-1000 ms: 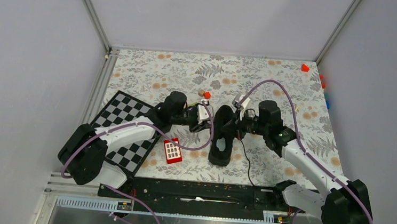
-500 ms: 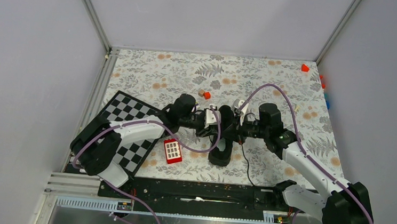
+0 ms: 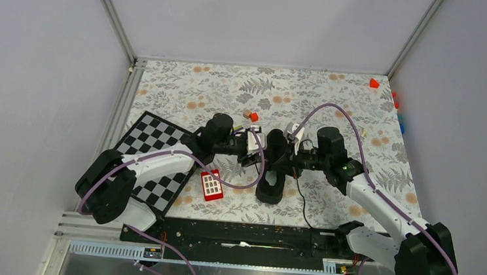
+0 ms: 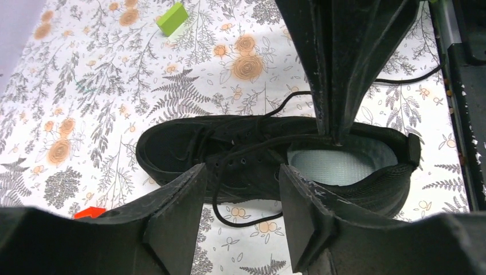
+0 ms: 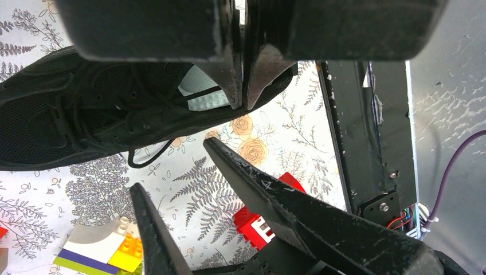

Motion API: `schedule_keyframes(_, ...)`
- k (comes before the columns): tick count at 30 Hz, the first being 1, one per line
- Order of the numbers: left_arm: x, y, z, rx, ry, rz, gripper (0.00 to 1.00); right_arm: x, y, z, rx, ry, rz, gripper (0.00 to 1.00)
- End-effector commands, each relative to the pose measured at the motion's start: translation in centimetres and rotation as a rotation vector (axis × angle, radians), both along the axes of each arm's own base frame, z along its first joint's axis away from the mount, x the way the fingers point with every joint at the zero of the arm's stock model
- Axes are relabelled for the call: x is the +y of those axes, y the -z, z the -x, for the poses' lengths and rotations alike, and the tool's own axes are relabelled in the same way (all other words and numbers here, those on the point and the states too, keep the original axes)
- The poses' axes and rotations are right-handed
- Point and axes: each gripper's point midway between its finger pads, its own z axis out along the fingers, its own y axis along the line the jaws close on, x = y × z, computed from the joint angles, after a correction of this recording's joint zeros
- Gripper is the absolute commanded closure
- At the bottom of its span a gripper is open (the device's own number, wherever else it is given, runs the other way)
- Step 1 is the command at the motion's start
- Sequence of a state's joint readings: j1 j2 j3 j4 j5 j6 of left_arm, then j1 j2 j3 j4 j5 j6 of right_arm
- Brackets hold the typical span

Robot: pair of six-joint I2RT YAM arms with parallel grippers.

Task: Tie the shoes
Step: Wrap the shoelace around the shoelace.

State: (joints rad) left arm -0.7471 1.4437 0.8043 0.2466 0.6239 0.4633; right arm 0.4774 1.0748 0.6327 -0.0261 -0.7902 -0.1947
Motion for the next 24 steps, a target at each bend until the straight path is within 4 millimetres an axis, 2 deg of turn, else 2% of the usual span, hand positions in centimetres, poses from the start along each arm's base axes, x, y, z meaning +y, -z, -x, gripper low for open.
schedule_keyframes(1, -0.4, -1.9, -1.0, -0.093, 0.009, 0.032, 0.43, 0.5, -1.5, 0.2, -0.009, -0.040, -0.038, 1.00)
schedule_keyframes(7, -1.6, -1.9, -1.4, -0.100, 0.065, 0.029, 0.41, 0.5, -1.8, 0.1, -0.012, -0.037, -0.041, 1.00)
schedule_keyframes(13, -2.4, -2.2, -0.7, -0.084, 0.133, 0.042, 0.41, 0.5, -1.9, 0.1, -0.005, -0.042, -0.046, 1.00)
schedule_keyframes(24, -2.8, -1.2, 0.4, -0.030, 0.210, 0.018, 0.49, 0.4, -1.9, 0.2, 0.003, -0.037, -0.049, 1.00)
